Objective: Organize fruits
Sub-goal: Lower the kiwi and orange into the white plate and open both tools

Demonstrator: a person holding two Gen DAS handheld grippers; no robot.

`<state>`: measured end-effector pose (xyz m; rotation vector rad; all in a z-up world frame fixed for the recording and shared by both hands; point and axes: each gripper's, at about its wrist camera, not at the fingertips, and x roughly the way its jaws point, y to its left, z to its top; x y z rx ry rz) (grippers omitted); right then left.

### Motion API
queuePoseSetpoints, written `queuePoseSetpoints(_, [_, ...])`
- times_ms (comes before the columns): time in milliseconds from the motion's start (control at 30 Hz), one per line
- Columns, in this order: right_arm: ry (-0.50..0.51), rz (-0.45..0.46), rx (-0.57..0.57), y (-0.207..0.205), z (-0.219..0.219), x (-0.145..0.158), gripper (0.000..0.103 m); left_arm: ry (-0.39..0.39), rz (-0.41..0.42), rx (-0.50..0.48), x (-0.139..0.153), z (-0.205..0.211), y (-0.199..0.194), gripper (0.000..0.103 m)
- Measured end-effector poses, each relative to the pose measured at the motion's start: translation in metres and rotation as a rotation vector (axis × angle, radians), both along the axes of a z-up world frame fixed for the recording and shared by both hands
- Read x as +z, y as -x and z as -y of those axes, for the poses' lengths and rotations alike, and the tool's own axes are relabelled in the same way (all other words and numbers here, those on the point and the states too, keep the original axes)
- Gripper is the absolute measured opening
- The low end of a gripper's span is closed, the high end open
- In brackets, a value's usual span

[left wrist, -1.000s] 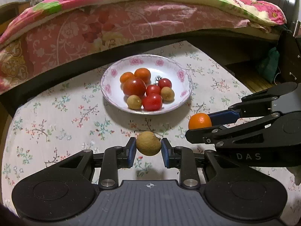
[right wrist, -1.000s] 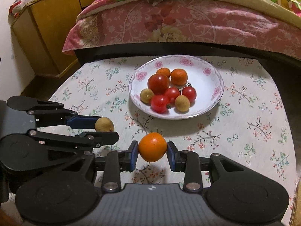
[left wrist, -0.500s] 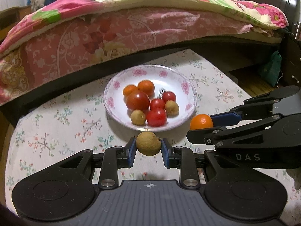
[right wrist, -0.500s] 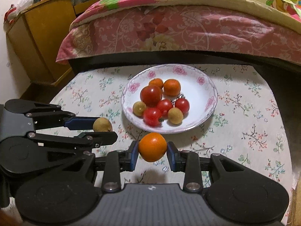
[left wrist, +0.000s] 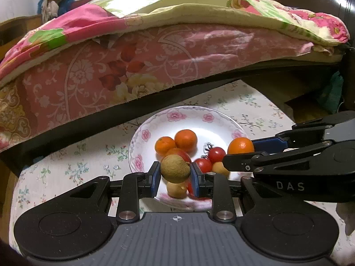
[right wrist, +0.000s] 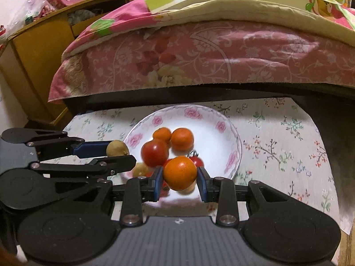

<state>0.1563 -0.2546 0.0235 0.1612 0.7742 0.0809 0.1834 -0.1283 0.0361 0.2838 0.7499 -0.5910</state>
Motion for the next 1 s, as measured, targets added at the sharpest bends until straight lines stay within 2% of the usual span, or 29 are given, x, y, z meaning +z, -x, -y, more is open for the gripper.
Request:
queuePoseSetpoints(167, [-0.036,-0.003,-0.022,-0.017,0.007,-0.008,0.032,0.003,0.002,0.025,-0.004,0.002,-0.017,0.034])
queuePoseSetpoints(600, [-0.015,-0.006,-0.057,-0.049,0.018,-0.025,0.033,-0.015,0.002,0.010,-0.017,0.015,-0.033,0.036])
queuePoseSetpoints(867, [-0.024,-0.002,-0.071,-0.050,0.021,-0.023,0.033,-0.011,0.005,0.034,-0.011,0.014,-0.036,0.049])
queuePoseSetpoints(1000, [-0.019,0.003,-0.077,-0.047,0.021,-0.020,0.033,-0.009,0.006,0.038,-0.009,0.014,-0.034,0.052])
